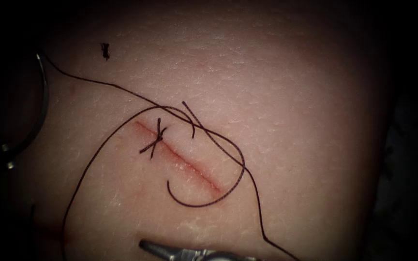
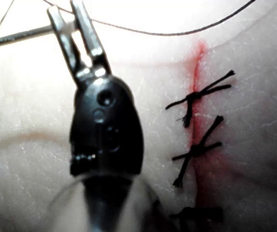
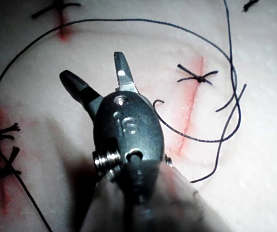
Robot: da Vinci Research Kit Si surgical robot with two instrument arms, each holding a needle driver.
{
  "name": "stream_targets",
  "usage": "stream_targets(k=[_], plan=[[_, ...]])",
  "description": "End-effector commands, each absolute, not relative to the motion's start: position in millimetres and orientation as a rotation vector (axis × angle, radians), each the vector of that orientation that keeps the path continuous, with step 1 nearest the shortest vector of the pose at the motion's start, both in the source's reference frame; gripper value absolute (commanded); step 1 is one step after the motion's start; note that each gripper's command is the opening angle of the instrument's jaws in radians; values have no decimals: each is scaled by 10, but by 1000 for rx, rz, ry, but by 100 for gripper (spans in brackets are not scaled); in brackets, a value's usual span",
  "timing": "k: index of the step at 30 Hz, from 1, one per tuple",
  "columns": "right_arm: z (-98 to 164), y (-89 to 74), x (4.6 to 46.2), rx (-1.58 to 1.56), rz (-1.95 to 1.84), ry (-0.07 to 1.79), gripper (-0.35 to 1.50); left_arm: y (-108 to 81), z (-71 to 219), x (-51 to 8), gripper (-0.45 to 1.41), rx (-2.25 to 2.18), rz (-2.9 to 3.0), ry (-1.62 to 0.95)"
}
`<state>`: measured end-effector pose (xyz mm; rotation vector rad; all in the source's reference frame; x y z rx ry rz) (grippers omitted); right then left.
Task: Wound Closure
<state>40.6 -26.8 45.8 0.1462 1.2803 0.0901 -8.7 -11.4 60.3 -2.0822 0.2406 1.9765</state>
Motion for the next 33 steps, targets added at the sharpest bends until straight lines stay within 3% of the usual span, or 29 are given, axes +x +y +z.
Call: stream_targets(k=[1,14,25,29,31,32,33], plan=[[467,-262,403,138,89,1280,138,-121,611,-89,-45,-2078,1980,234],[541,-257,371,161,187,1219,119,-99,602,-20,-45,-1956,1855,396],[597,-226,412,163,277,1190,119,-102,603,-29,-45,-1972,1861,410],[605,-225,417,173,289,1193,83,-103,603,-31,-45,-1975,1861,411],[606,-225,416,176,285,1196,29,-103,603,-31,-45,-1977,1862,411],[605,-226,412,190,273,1210,-35,-103,603,-32,-45,-1980,1864,411],[605,-226,412,190,273,1210,-35,-103,603,-32,-45,-1980,1864,411]])
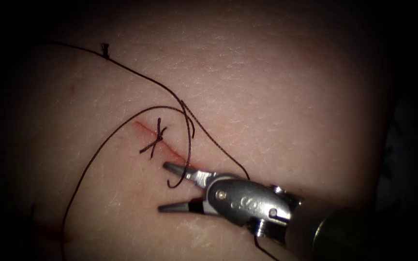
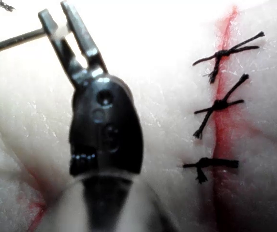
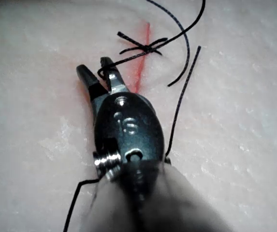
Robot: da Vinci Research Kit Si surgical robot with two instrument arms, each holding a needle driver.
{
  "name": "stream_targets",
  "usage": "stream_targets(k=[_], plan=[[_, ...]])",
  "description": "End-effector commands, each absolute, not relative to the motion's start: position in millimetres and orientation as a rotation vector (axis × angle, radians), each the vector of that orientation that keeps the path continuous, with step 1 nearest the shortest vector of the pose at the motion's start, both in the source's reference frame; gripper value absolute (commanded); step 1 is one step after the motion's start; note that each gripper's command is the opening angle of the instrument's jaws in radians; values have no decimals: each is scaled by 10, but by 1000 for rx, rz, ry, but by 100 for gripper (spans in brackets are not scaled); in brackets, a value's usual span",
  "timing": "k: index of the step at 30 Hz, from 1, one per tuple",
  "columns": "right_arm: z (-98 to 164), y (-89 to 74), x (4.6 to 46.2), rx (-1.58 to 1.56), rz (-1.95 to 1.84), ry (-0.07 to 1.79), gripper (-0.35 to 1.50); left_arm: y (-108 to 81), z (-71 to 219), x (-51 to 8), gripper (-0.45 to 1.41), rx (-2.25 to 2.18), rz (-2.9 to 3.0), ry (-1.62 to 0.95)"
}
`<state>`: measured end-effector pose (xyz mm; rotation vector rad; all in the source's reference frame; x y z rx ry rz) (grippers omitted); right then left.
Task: Wound Closure
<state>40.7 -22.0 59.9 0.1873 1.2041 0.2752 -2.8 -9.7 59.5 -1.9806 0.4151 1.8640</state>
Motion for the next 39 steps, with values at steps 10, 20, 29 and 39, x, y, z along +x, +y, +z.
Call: stream_targets(k=[10,20,29,39], plan=[[559,-263,399,205,227,1207,-35,-115,607,-57,-45,-2050,1896,373],[476,-367,426,308,25,1229,-35,-156,618,-95,-45,-2144,1944,261],[438,-381,442,390,-64,1248,-35,-174,612,-99,-45,-2186,1974,195],[445,-315,409,306,-28,1271,133,-179,610,-73,-45,-2228,2033,113]])
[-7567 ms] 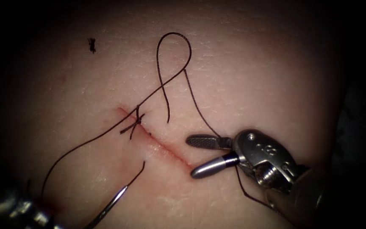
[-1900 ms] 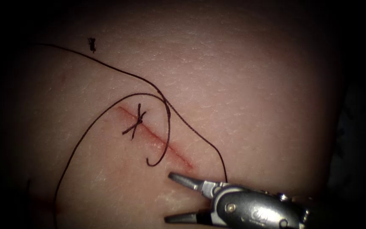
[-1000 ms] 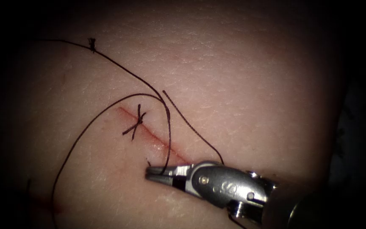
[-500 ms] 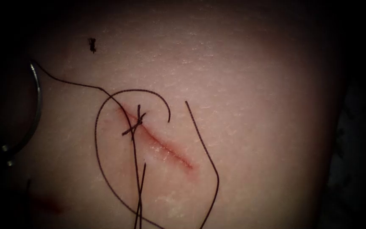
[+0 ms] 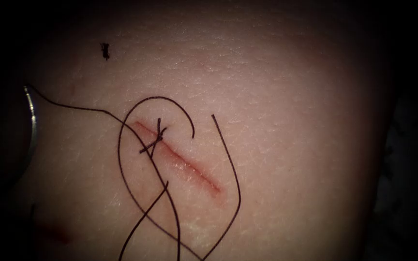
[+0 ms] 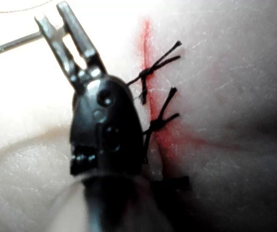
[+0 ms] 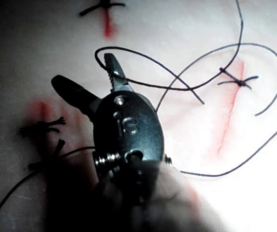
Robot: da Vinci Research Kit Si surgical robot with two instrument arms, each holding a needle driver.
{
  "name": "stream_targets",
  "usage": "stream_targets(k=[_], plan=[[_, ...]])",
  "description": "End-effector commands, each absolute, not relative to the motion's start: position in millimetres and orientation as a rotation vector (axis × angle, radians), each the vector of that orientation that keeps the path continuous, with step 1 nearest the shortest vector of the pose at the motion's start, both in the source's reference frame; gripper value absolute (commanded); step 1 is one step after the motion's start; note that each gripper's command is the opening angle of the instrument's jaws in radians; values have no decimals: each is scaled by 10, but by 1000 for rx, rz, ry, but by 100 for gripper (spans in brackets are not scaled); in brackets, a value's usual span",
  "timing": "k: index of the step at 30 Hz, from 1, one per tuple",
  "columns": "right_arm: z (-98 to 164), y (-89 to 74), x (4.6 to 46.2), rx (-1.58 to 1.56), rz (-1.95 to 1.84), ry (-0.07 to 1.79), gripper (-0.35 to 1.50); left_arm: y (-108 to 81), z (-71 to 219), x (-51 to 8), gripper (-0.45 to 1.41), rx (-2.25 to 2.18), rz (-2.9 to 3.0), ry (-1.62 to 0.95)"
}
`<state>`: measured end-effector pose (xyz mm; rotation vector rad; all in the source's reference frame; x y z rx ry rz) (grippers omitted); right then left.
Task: Wound Closure
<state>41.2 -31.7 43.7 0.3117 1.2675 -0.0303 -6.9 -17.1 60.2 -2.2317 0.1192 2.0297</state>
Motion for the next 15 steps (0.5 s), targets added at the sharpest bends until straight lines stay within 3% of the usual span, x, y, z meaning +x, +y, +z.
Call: stream_targets(k=[1,3,5,15], plan=[[446,-303,392,290,-17,1280,130,-179,610,-65,-45,-2230,2044,94],[446,-299,387,280,-18,1279,130,-179,610,-61,-45,-2246,2053,110],[448,-288,371,257,-5,1276,126,-182,611,-53,-45,-2204,2031,-39],[448,-287,371,253,-9,1277,126,-182,611,-52,-45,-2205,2030,-50]])
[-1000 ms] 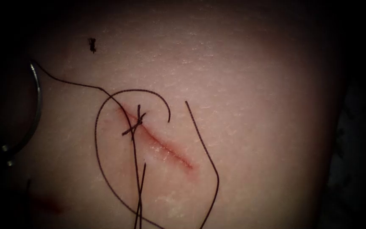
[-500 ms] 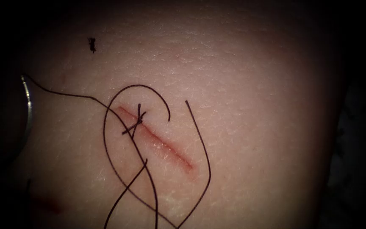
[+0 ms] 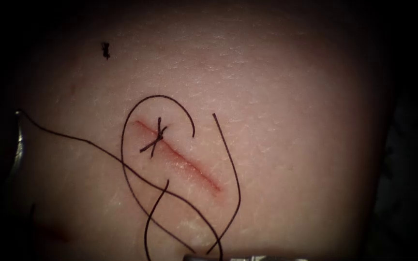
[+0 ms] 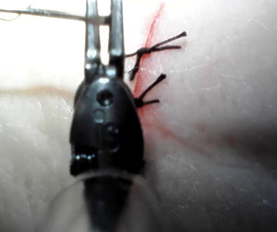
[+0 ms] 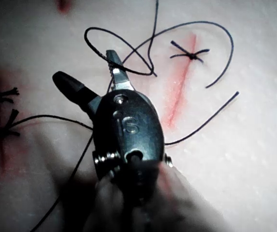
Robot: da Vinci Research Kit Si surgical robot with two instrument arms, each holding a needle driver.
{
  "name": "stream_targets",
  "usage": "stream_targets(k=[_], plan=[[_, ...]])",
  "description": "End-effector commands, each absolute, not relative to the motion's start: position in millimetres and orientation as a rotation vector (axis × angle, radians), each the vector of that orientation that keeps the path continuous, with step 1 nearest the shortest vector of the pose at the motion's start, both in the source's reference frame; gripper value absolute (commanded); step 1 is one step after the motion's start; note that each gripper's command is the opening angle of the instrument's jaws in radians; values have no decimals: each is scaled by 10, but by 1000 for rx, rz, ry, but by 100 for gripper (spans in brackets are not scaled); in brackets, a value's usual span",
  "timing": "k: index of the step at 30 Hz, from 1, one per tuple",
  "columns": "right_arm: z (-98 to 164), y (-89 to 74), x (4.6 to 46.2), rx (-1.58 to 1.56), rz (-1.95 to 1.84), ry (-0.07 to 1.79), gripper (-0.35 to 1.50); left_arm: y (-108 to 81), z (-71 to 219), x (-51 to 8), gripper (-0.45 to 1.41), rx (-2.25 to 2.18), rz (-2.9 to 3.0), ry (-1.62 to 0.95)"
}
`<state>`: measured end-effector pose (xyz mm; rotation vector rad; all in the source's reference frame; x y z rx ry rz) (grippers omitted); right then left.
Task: Wound Closure
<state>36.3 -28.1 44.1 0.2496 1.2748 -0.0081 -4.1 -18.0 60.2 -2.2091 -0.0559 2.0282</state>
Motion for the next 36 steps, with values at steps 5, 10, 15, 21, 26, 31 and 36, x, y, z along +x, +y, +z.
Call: stream_targets(k=[5,10,15,21,26,31,36], plan=[[448,-287,371,253,-9,1277,126,-182,611,-52,-45,-2205,2030,-50],[448,-287,371,253,-9,1277,126,-182,611,-52,-45,-2205,2030,-50],[448,-287,371,253,-9,1277,126,-182,611,-52,-45,-2205,2030,-50],[448,-287,371,253,-9,1277,126,-182,611,-52,-45,-2205,2030,-50],[448,-287,371,253,-9,1277,126,-182,611,-52,-45,-2205,2030,-50],[448,-287,371,253,-9,1277,126,-182,611,-52,-45,-2205,2030,-50],[448,-287,371,253,-9,1277,126,-182,611,-52,-45,-2205,2030,-50]])
